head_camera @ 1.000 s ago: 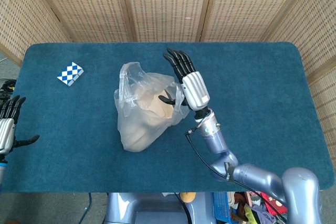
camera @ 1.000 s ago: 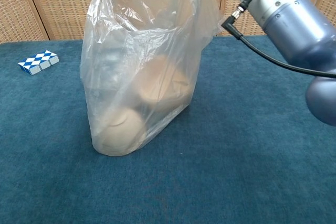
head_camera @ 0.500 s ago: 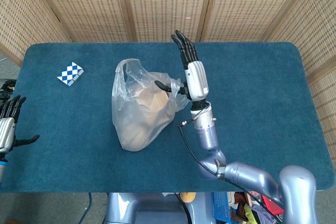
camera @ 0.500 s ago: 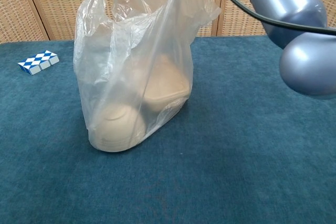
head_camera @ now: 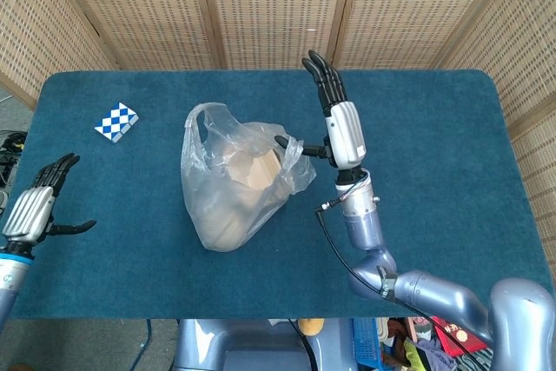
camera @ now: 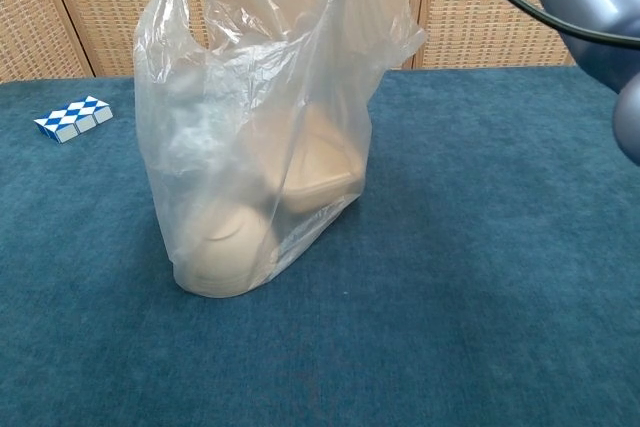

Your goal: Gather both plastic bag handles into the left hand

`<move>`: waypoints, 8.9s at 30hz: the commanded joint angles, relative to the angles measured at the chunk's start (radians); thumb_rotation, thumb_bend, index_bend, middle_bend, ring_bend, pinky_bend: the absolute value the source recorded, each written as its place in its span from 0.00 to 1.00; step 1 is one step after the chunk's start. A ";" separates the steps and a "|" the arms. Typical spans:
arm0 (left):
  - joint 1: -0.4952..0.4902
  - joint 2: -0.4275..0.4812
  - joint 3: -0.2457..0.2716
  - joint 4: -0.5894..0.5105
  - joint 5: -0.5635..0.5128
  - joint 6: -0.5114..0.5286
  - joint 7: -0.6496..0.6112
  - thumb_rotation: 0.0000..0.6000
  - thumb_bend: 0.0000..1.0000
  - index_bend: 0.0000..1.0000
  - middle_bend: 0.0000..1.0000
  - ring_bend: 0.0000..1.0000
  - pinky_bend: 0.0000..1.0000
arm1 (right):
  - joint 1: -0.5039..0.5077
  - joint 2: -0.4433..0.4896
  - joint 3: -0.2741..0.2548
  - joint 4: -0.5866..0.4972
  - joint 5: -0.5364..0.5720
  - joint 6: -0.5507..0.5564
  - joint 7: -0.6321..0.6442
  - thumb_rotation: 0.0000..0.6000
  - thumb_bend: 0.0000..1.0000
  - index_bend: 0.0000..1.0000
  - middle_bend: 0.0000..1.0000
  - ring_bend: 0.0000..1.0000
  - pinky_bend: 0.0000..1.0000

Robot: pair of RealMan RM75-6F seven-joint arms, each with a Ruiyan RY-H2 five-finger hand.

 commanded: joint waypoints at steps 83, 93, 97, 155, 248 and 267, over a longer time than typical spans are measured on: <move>-0.542 -0.368 0.314 0.812 0.336 0.215 -2.287 1.00 0.09 0.00 0.00 0.04 0.15 | 0.001 0.030 -0.048 0.042 -0.040 0.028 -0.013 1.00 0.09 0.04 0.07 0.00 0.04; -0.501 -0.372 0.278 0.784 0.277 0.205 -2.303 0.98 0.09 0.00 0.00 0.01 0.15 | 0.004 0.030 -0.042 0.046 -0.033 0.024 -0.017 1.00 0.08 0.04 0.07 0.00 0.04; -0.496 -0.370 0.276 0.780 0.271 0.181 -2.308 0.99 0.09 0.00 0.00 0.01 0.15 | 0.005 0.029 -0.040 0.047 -0.031 0.023 -0.019 1.00 0.08 0.04 0.07 0.00 0.04; -0.625 -0.348 0.393 0.931 0.371 0.034 -2.690 1.00 0.06 0.00 0.00 0.08 0.21 | 0.006 0.049 -0.032 0.049 -0.016 0.019 -0.045 1.00 0.09 0.04 0.07 0.00 0.04; -0.845 -0.410 0.136 0.339 0.266 -0.023 -1.533 0.96 0.01 0.19 0.13 0.16 0.23 | 0.113 0.082 -0.009 -0.198 0.029 -0.105 -0.245 1.00 0.08 0.07 0.09 0.00 0.04; -0.871 -0.456 0.058 0.313 0.189 -0.143 -1.401 0.94 0.01 0.19 0.13 0.16 0.22 | 0.145 0.069 -0.012 -0.206 0.032 -0.120 -0.290 1.00 0.01 0.03 0.09 0.00 0.04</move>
